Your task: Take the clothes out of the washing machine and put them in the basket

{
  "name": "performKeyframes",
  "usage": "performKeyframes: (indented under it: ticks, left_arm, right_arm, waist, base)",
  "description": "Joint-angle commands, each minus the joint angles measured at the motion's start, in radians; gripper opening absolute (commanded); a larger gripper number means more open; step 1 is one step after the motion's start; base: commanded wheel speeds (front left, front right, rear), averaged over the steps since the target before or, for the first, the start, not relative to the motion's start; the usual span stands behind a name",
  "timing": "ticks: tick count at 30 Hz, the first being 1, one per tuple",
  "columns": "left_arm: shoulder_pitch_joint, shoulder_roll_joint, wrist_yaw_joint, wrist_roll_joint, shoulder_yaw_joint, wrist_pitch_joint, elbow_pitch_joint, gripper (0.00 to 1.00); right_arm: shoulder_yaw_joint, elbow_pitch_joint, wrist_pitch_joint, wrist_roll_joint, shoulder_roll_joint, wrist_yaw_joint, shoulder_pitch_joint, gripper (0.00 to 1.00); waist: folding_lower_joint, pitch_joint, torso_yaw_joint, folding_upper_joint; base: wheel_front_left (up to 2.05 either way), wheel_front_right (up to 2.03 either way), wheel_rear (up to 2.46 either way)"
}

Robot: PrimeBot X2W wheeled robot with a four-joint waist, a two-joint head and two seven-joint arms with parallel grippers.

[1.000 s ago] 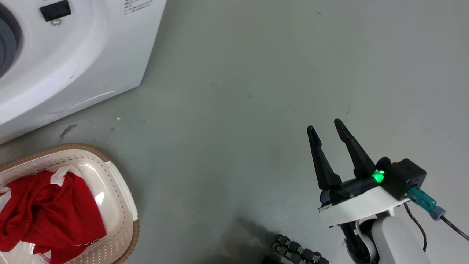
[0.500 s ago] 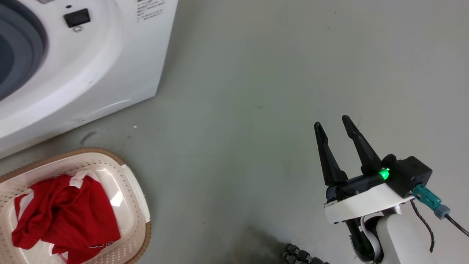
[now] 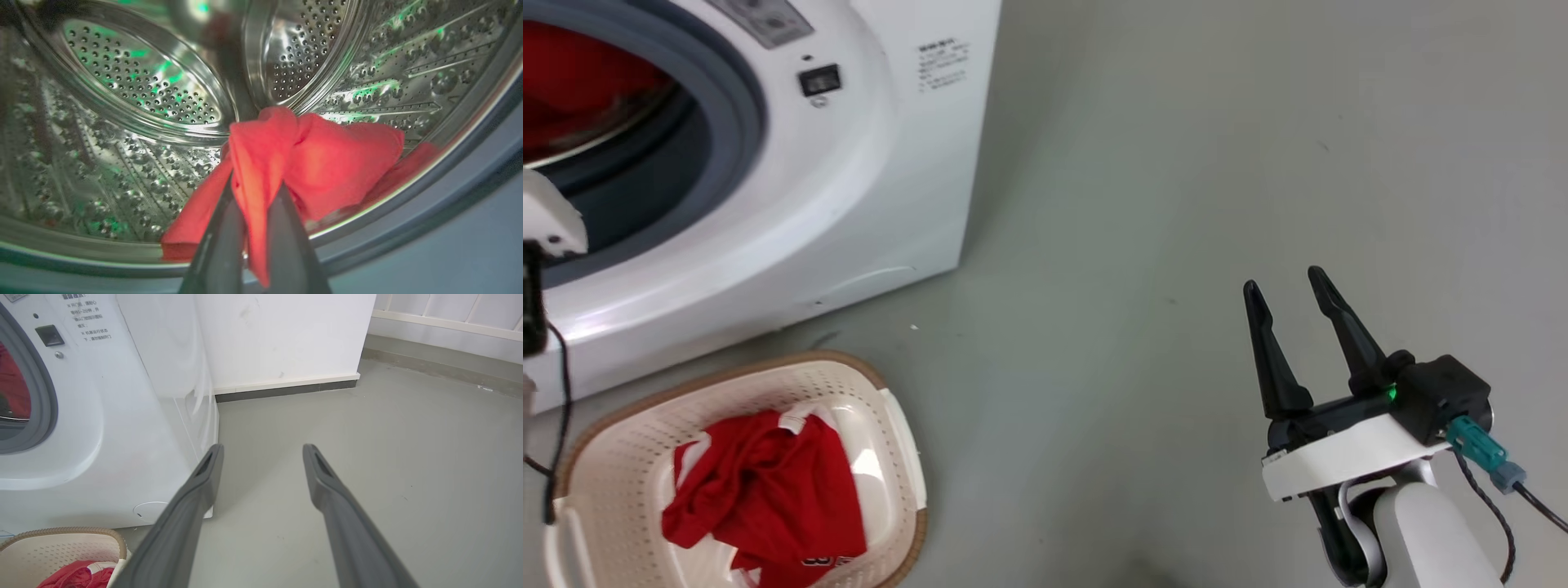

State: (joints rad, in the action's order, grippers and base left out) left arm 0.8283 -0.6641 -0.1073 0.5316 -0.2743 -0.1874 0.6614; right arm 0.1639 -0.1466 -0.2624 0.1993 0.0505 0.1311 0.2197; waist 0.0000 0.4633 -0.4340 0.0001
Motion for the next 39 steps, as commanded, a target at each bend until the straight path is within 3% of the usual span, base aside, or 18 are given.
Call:
performKeyframes:
  ticks: [1,11,19,28,39]
  left_arm:
    - [-0.027,0.017,-0.008,0.012,0.012,-0.027,-0.012,0.0]
    - [-0.187,0.088,-0.044,0.012,0.061,-0.078,-0.134,0.0]
    - [-0.345,0.151,-0.07,-0.037,0.128,-0.08,-0.333,0.0]
    - [-0.536,0.237,-0.084,-0.077,0.135,-0.08,-0.521,0.0]
    - [-0.703,0.324,-0.075,-0.07,0.103,-0.079,-0.527,0.0]
  right_arm:
    - [-0.007,-0.006,-0.003,-0.011,0.0,-0.001,-0.015,1.0]
    - [-0.028,-0.035,-0.002,-0.046,0.0,-0.001,-0.042,1.0]
    - [-0.054,-0.035,0.012,-0.06,0.0,-0.001,-0.065,1.0]
    - [-0.094,-0.002,0.034,-0.082,0.0,-0.001,-0.105,1.0]
    - [-0.094,0.057,0.067,-0.103,0.0,-0.001,-0.091,1.0]
  waist:
    - [0.0,-0.059,0.05,-0.0001]
    - [0.0,-0.173,0.15,-0.0001]
    - [0.0,-0.239,0.216,-0.0001]
    - [0.0,-0.265,0.287,-0.0001]
    - [0.0,-0.218,0.312,-0.0001]
  base:
    - [0.0,0.0,0.0]
    - [0.0,0.0,0.0]
    - [0.0,0.0,0.0]
    - [0.0,0.0,0.0]
    - [0.0,0.0,0.0]
